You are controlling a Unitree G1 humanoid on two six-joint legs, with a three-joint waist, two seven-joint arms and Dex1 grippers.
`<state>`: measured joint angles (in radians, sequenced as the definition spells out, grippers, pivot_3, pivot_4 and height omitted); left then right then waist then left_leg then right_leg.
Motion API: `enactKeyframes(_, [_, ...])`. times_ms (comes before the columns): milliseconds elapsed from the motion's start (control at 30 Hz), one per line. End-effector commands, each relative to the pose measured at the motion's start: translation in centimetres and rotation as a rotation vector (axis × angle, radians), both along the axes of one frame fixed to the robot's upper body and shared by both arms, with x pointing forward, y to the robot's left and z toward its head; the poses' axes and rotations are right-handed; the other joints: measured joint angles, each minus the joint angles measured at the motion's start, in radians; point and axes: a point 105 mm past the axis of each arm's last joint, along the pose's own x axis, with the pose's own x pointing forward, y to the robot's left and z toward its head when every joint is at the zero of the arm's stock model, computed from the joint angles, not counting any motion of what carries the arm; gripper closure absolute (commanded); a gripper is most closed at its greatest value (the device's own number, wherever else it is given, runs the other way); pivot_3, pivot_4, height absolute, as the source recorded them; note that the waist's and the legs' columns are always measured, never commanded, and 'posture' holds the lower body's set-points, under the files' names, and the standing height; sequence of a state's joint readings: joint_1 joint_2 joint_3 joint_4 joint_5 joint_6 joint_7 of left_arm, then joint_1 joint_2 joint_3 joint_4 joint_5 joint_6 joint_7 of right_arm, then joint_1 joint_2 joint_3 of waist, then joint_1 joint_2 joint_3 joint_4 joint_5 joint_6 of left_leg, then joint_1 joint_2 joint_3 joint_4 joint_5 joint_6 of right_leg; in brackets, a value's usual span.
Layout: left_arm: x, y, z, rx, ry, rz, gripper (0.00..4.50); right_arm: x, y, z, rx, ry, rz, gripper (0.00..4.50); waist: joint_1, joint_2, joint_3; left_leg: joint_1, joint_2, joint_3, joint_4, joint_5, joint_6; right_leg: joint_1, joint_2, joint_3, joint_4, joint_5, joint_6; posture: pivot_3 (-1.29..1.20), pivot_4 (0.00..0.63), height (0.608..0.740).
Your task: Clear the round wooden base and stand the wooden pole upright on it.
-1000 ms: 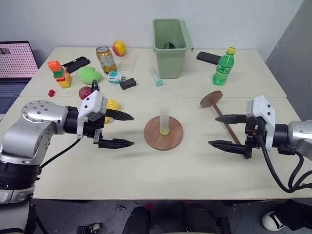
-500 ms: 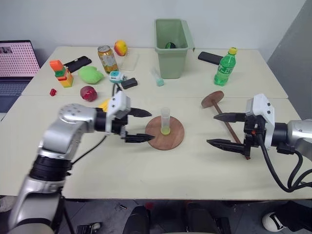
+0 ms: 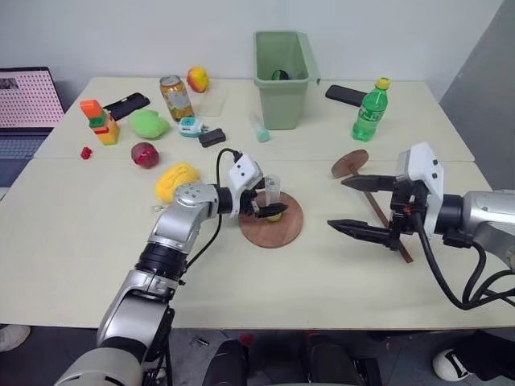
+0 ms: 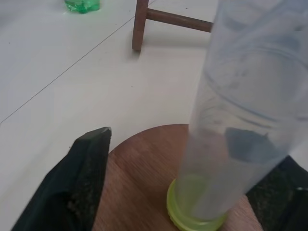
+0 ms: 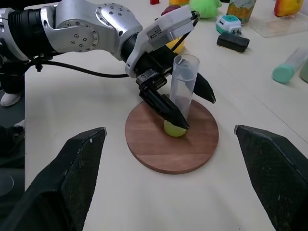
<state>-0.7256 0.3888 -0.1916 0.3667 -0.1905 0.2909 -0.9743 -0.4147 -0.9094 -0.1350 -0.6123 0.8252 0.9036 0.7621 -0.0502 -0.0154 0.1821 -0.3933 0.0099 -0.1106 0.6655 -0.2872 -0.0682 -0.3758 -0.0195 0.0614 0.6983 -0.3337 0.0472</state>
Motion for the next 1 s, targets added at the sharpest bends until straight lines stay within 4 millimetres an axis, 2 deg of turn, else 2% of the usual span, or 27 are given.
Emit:
enactKeyframes(33, [0.1,0.4,2.1,-0.018,-0.079,-0.013,1.66,-0.5,0.3,1.0,0.009,-0.046,0.015,0.00,0.000,0.000,0.000,0.000,0.000,0.000,0.000,0.000,0.000,0.000,0.000,0.000,0.000,0.000,0.000,0.00,0.150,0.740])
enactKeyframes(133, [-0.2,1.2,2.7,-0.039,-0.094,0.010,2.33,-0.4,0.3,0.7,0.012,-0.041,0.016,0.00,0.000,0.000,0.000,0.000,0.000,0.000,0.000,0.000,0.000,0.000,0.000,0.000,0.000,0.000,0.000,0.00,0.150,0.740])
enactKeyframes(200, [0.2,2.4,4.1,-0.086,-0.118,0.069,2.81,-0.3,0.5,0.7,0.020,-0.038,0.019,0.00,-0.001,0.000,0.000,0.000,0.000,0.000,0.000,0.000,0.000,0.000,0.000,0.000,0.000,0.000,0.000,0.00,0.150,0.740])
enactKeyframes(267, [2.3,5.2,6.5,-0.166,-0.171,0.276,3.22,-0.1,0.6,0.7,0.030,-0.041,0.017,0.00,0.000,0.000,0.000,0.000,0.000,-0.001,0.000,0.000,0.000,0.000,0.000,0.000,0.000,0.000,0.000,0.00,0.150,0.740])
enactKeyframes(367, [4.8,9.0,8.1,-0.234,-0.223,0.532,3.26,0.2,0.7,0.7,0.043,-0.042,0.016,0.00,0.000,0.000,0.000,0.000,0.000,-0.001,0.001,0.000,0.000,0.000,0.000,-0.001,0.001,0.000,0.000,0.00,0.150,0.740])
enactKeyframes(467, [6.4,10.5,7.5,-0.211,-0.232,0.654,3.26,0.4,1.1,0.6,0.052,-0.044,0.024,0.00,0.001,0.000,0.000,0.000,0.000,-0.001,0.001,0.000,0.000,0.000,0.000,-0.001,0.001,0.000,0.000,0.00,0.150,0.740])
enactKeyframes(667, [9.0,10.0,5.4,-0.249,-0.139,0.756,3.26,0.9,1.6,1.1,0.069,-0.063,0.034,0.00,0.010,-0.001,0.000,-0.002,-0.002,-0.002,0.002,0.001,-0.003,0.000,-0.002,-0.002,0.000,0.000,0.001,0.00,0.150,0.740])
enactKeyframes(800, [9.8,10.1,4.1,-0.241,-0.115,0.830,3.26,1.0,1.8,1.2,0.072,-0.067,0.036,0.00,0.011,-0.001,0.000,-0.006,-0.002,-0.002,0.004,0.002,-0.003,-0.003,-0.002,-0.003,0.000,0.001,0.001,0.00,0.150,0.740])
enactKeyframes(900, [9.8,9.9,2.3,-0.238,-0.056,0.859,3.26,0.9,2.0,1.4,0.082,-0.069,0.040,0.00,0.008,-0.001,0.000,-0.006,-0.002,-0.002,0.003,0.002,-0.004,-0.005,-0.002,-0.003,0.000,0.001,0.001,0.00,0.150,0.740])
enactKeyframes(967, [9.8,9.6,1.5,-0.237,-0.017,0.857,2.57,1.0,1.9,1.4,0.083,-0.073,0.030,0.00,0.008,-0.001,0.000,-0.006,-0.002,-0.002,0.003,0.002,-0.004,-0.005,-0.002,-0.003,0.001,0.001,0.001,0.00,0.150,0.740])
enactKeyframes(1000, [9.8,9.7,1.3,-0.236,-0.011,0.863,2.45,1.0,1.9,1.5,0.086,-0.072,0.027,0.00,0.008,-0.001,0.000,-0.006,-0.002,-0.002,0.004,0.002,-0.004,-0.005,-0.002,-0.003,0.002,0.001,0.001,0.00,0.150,0.740])
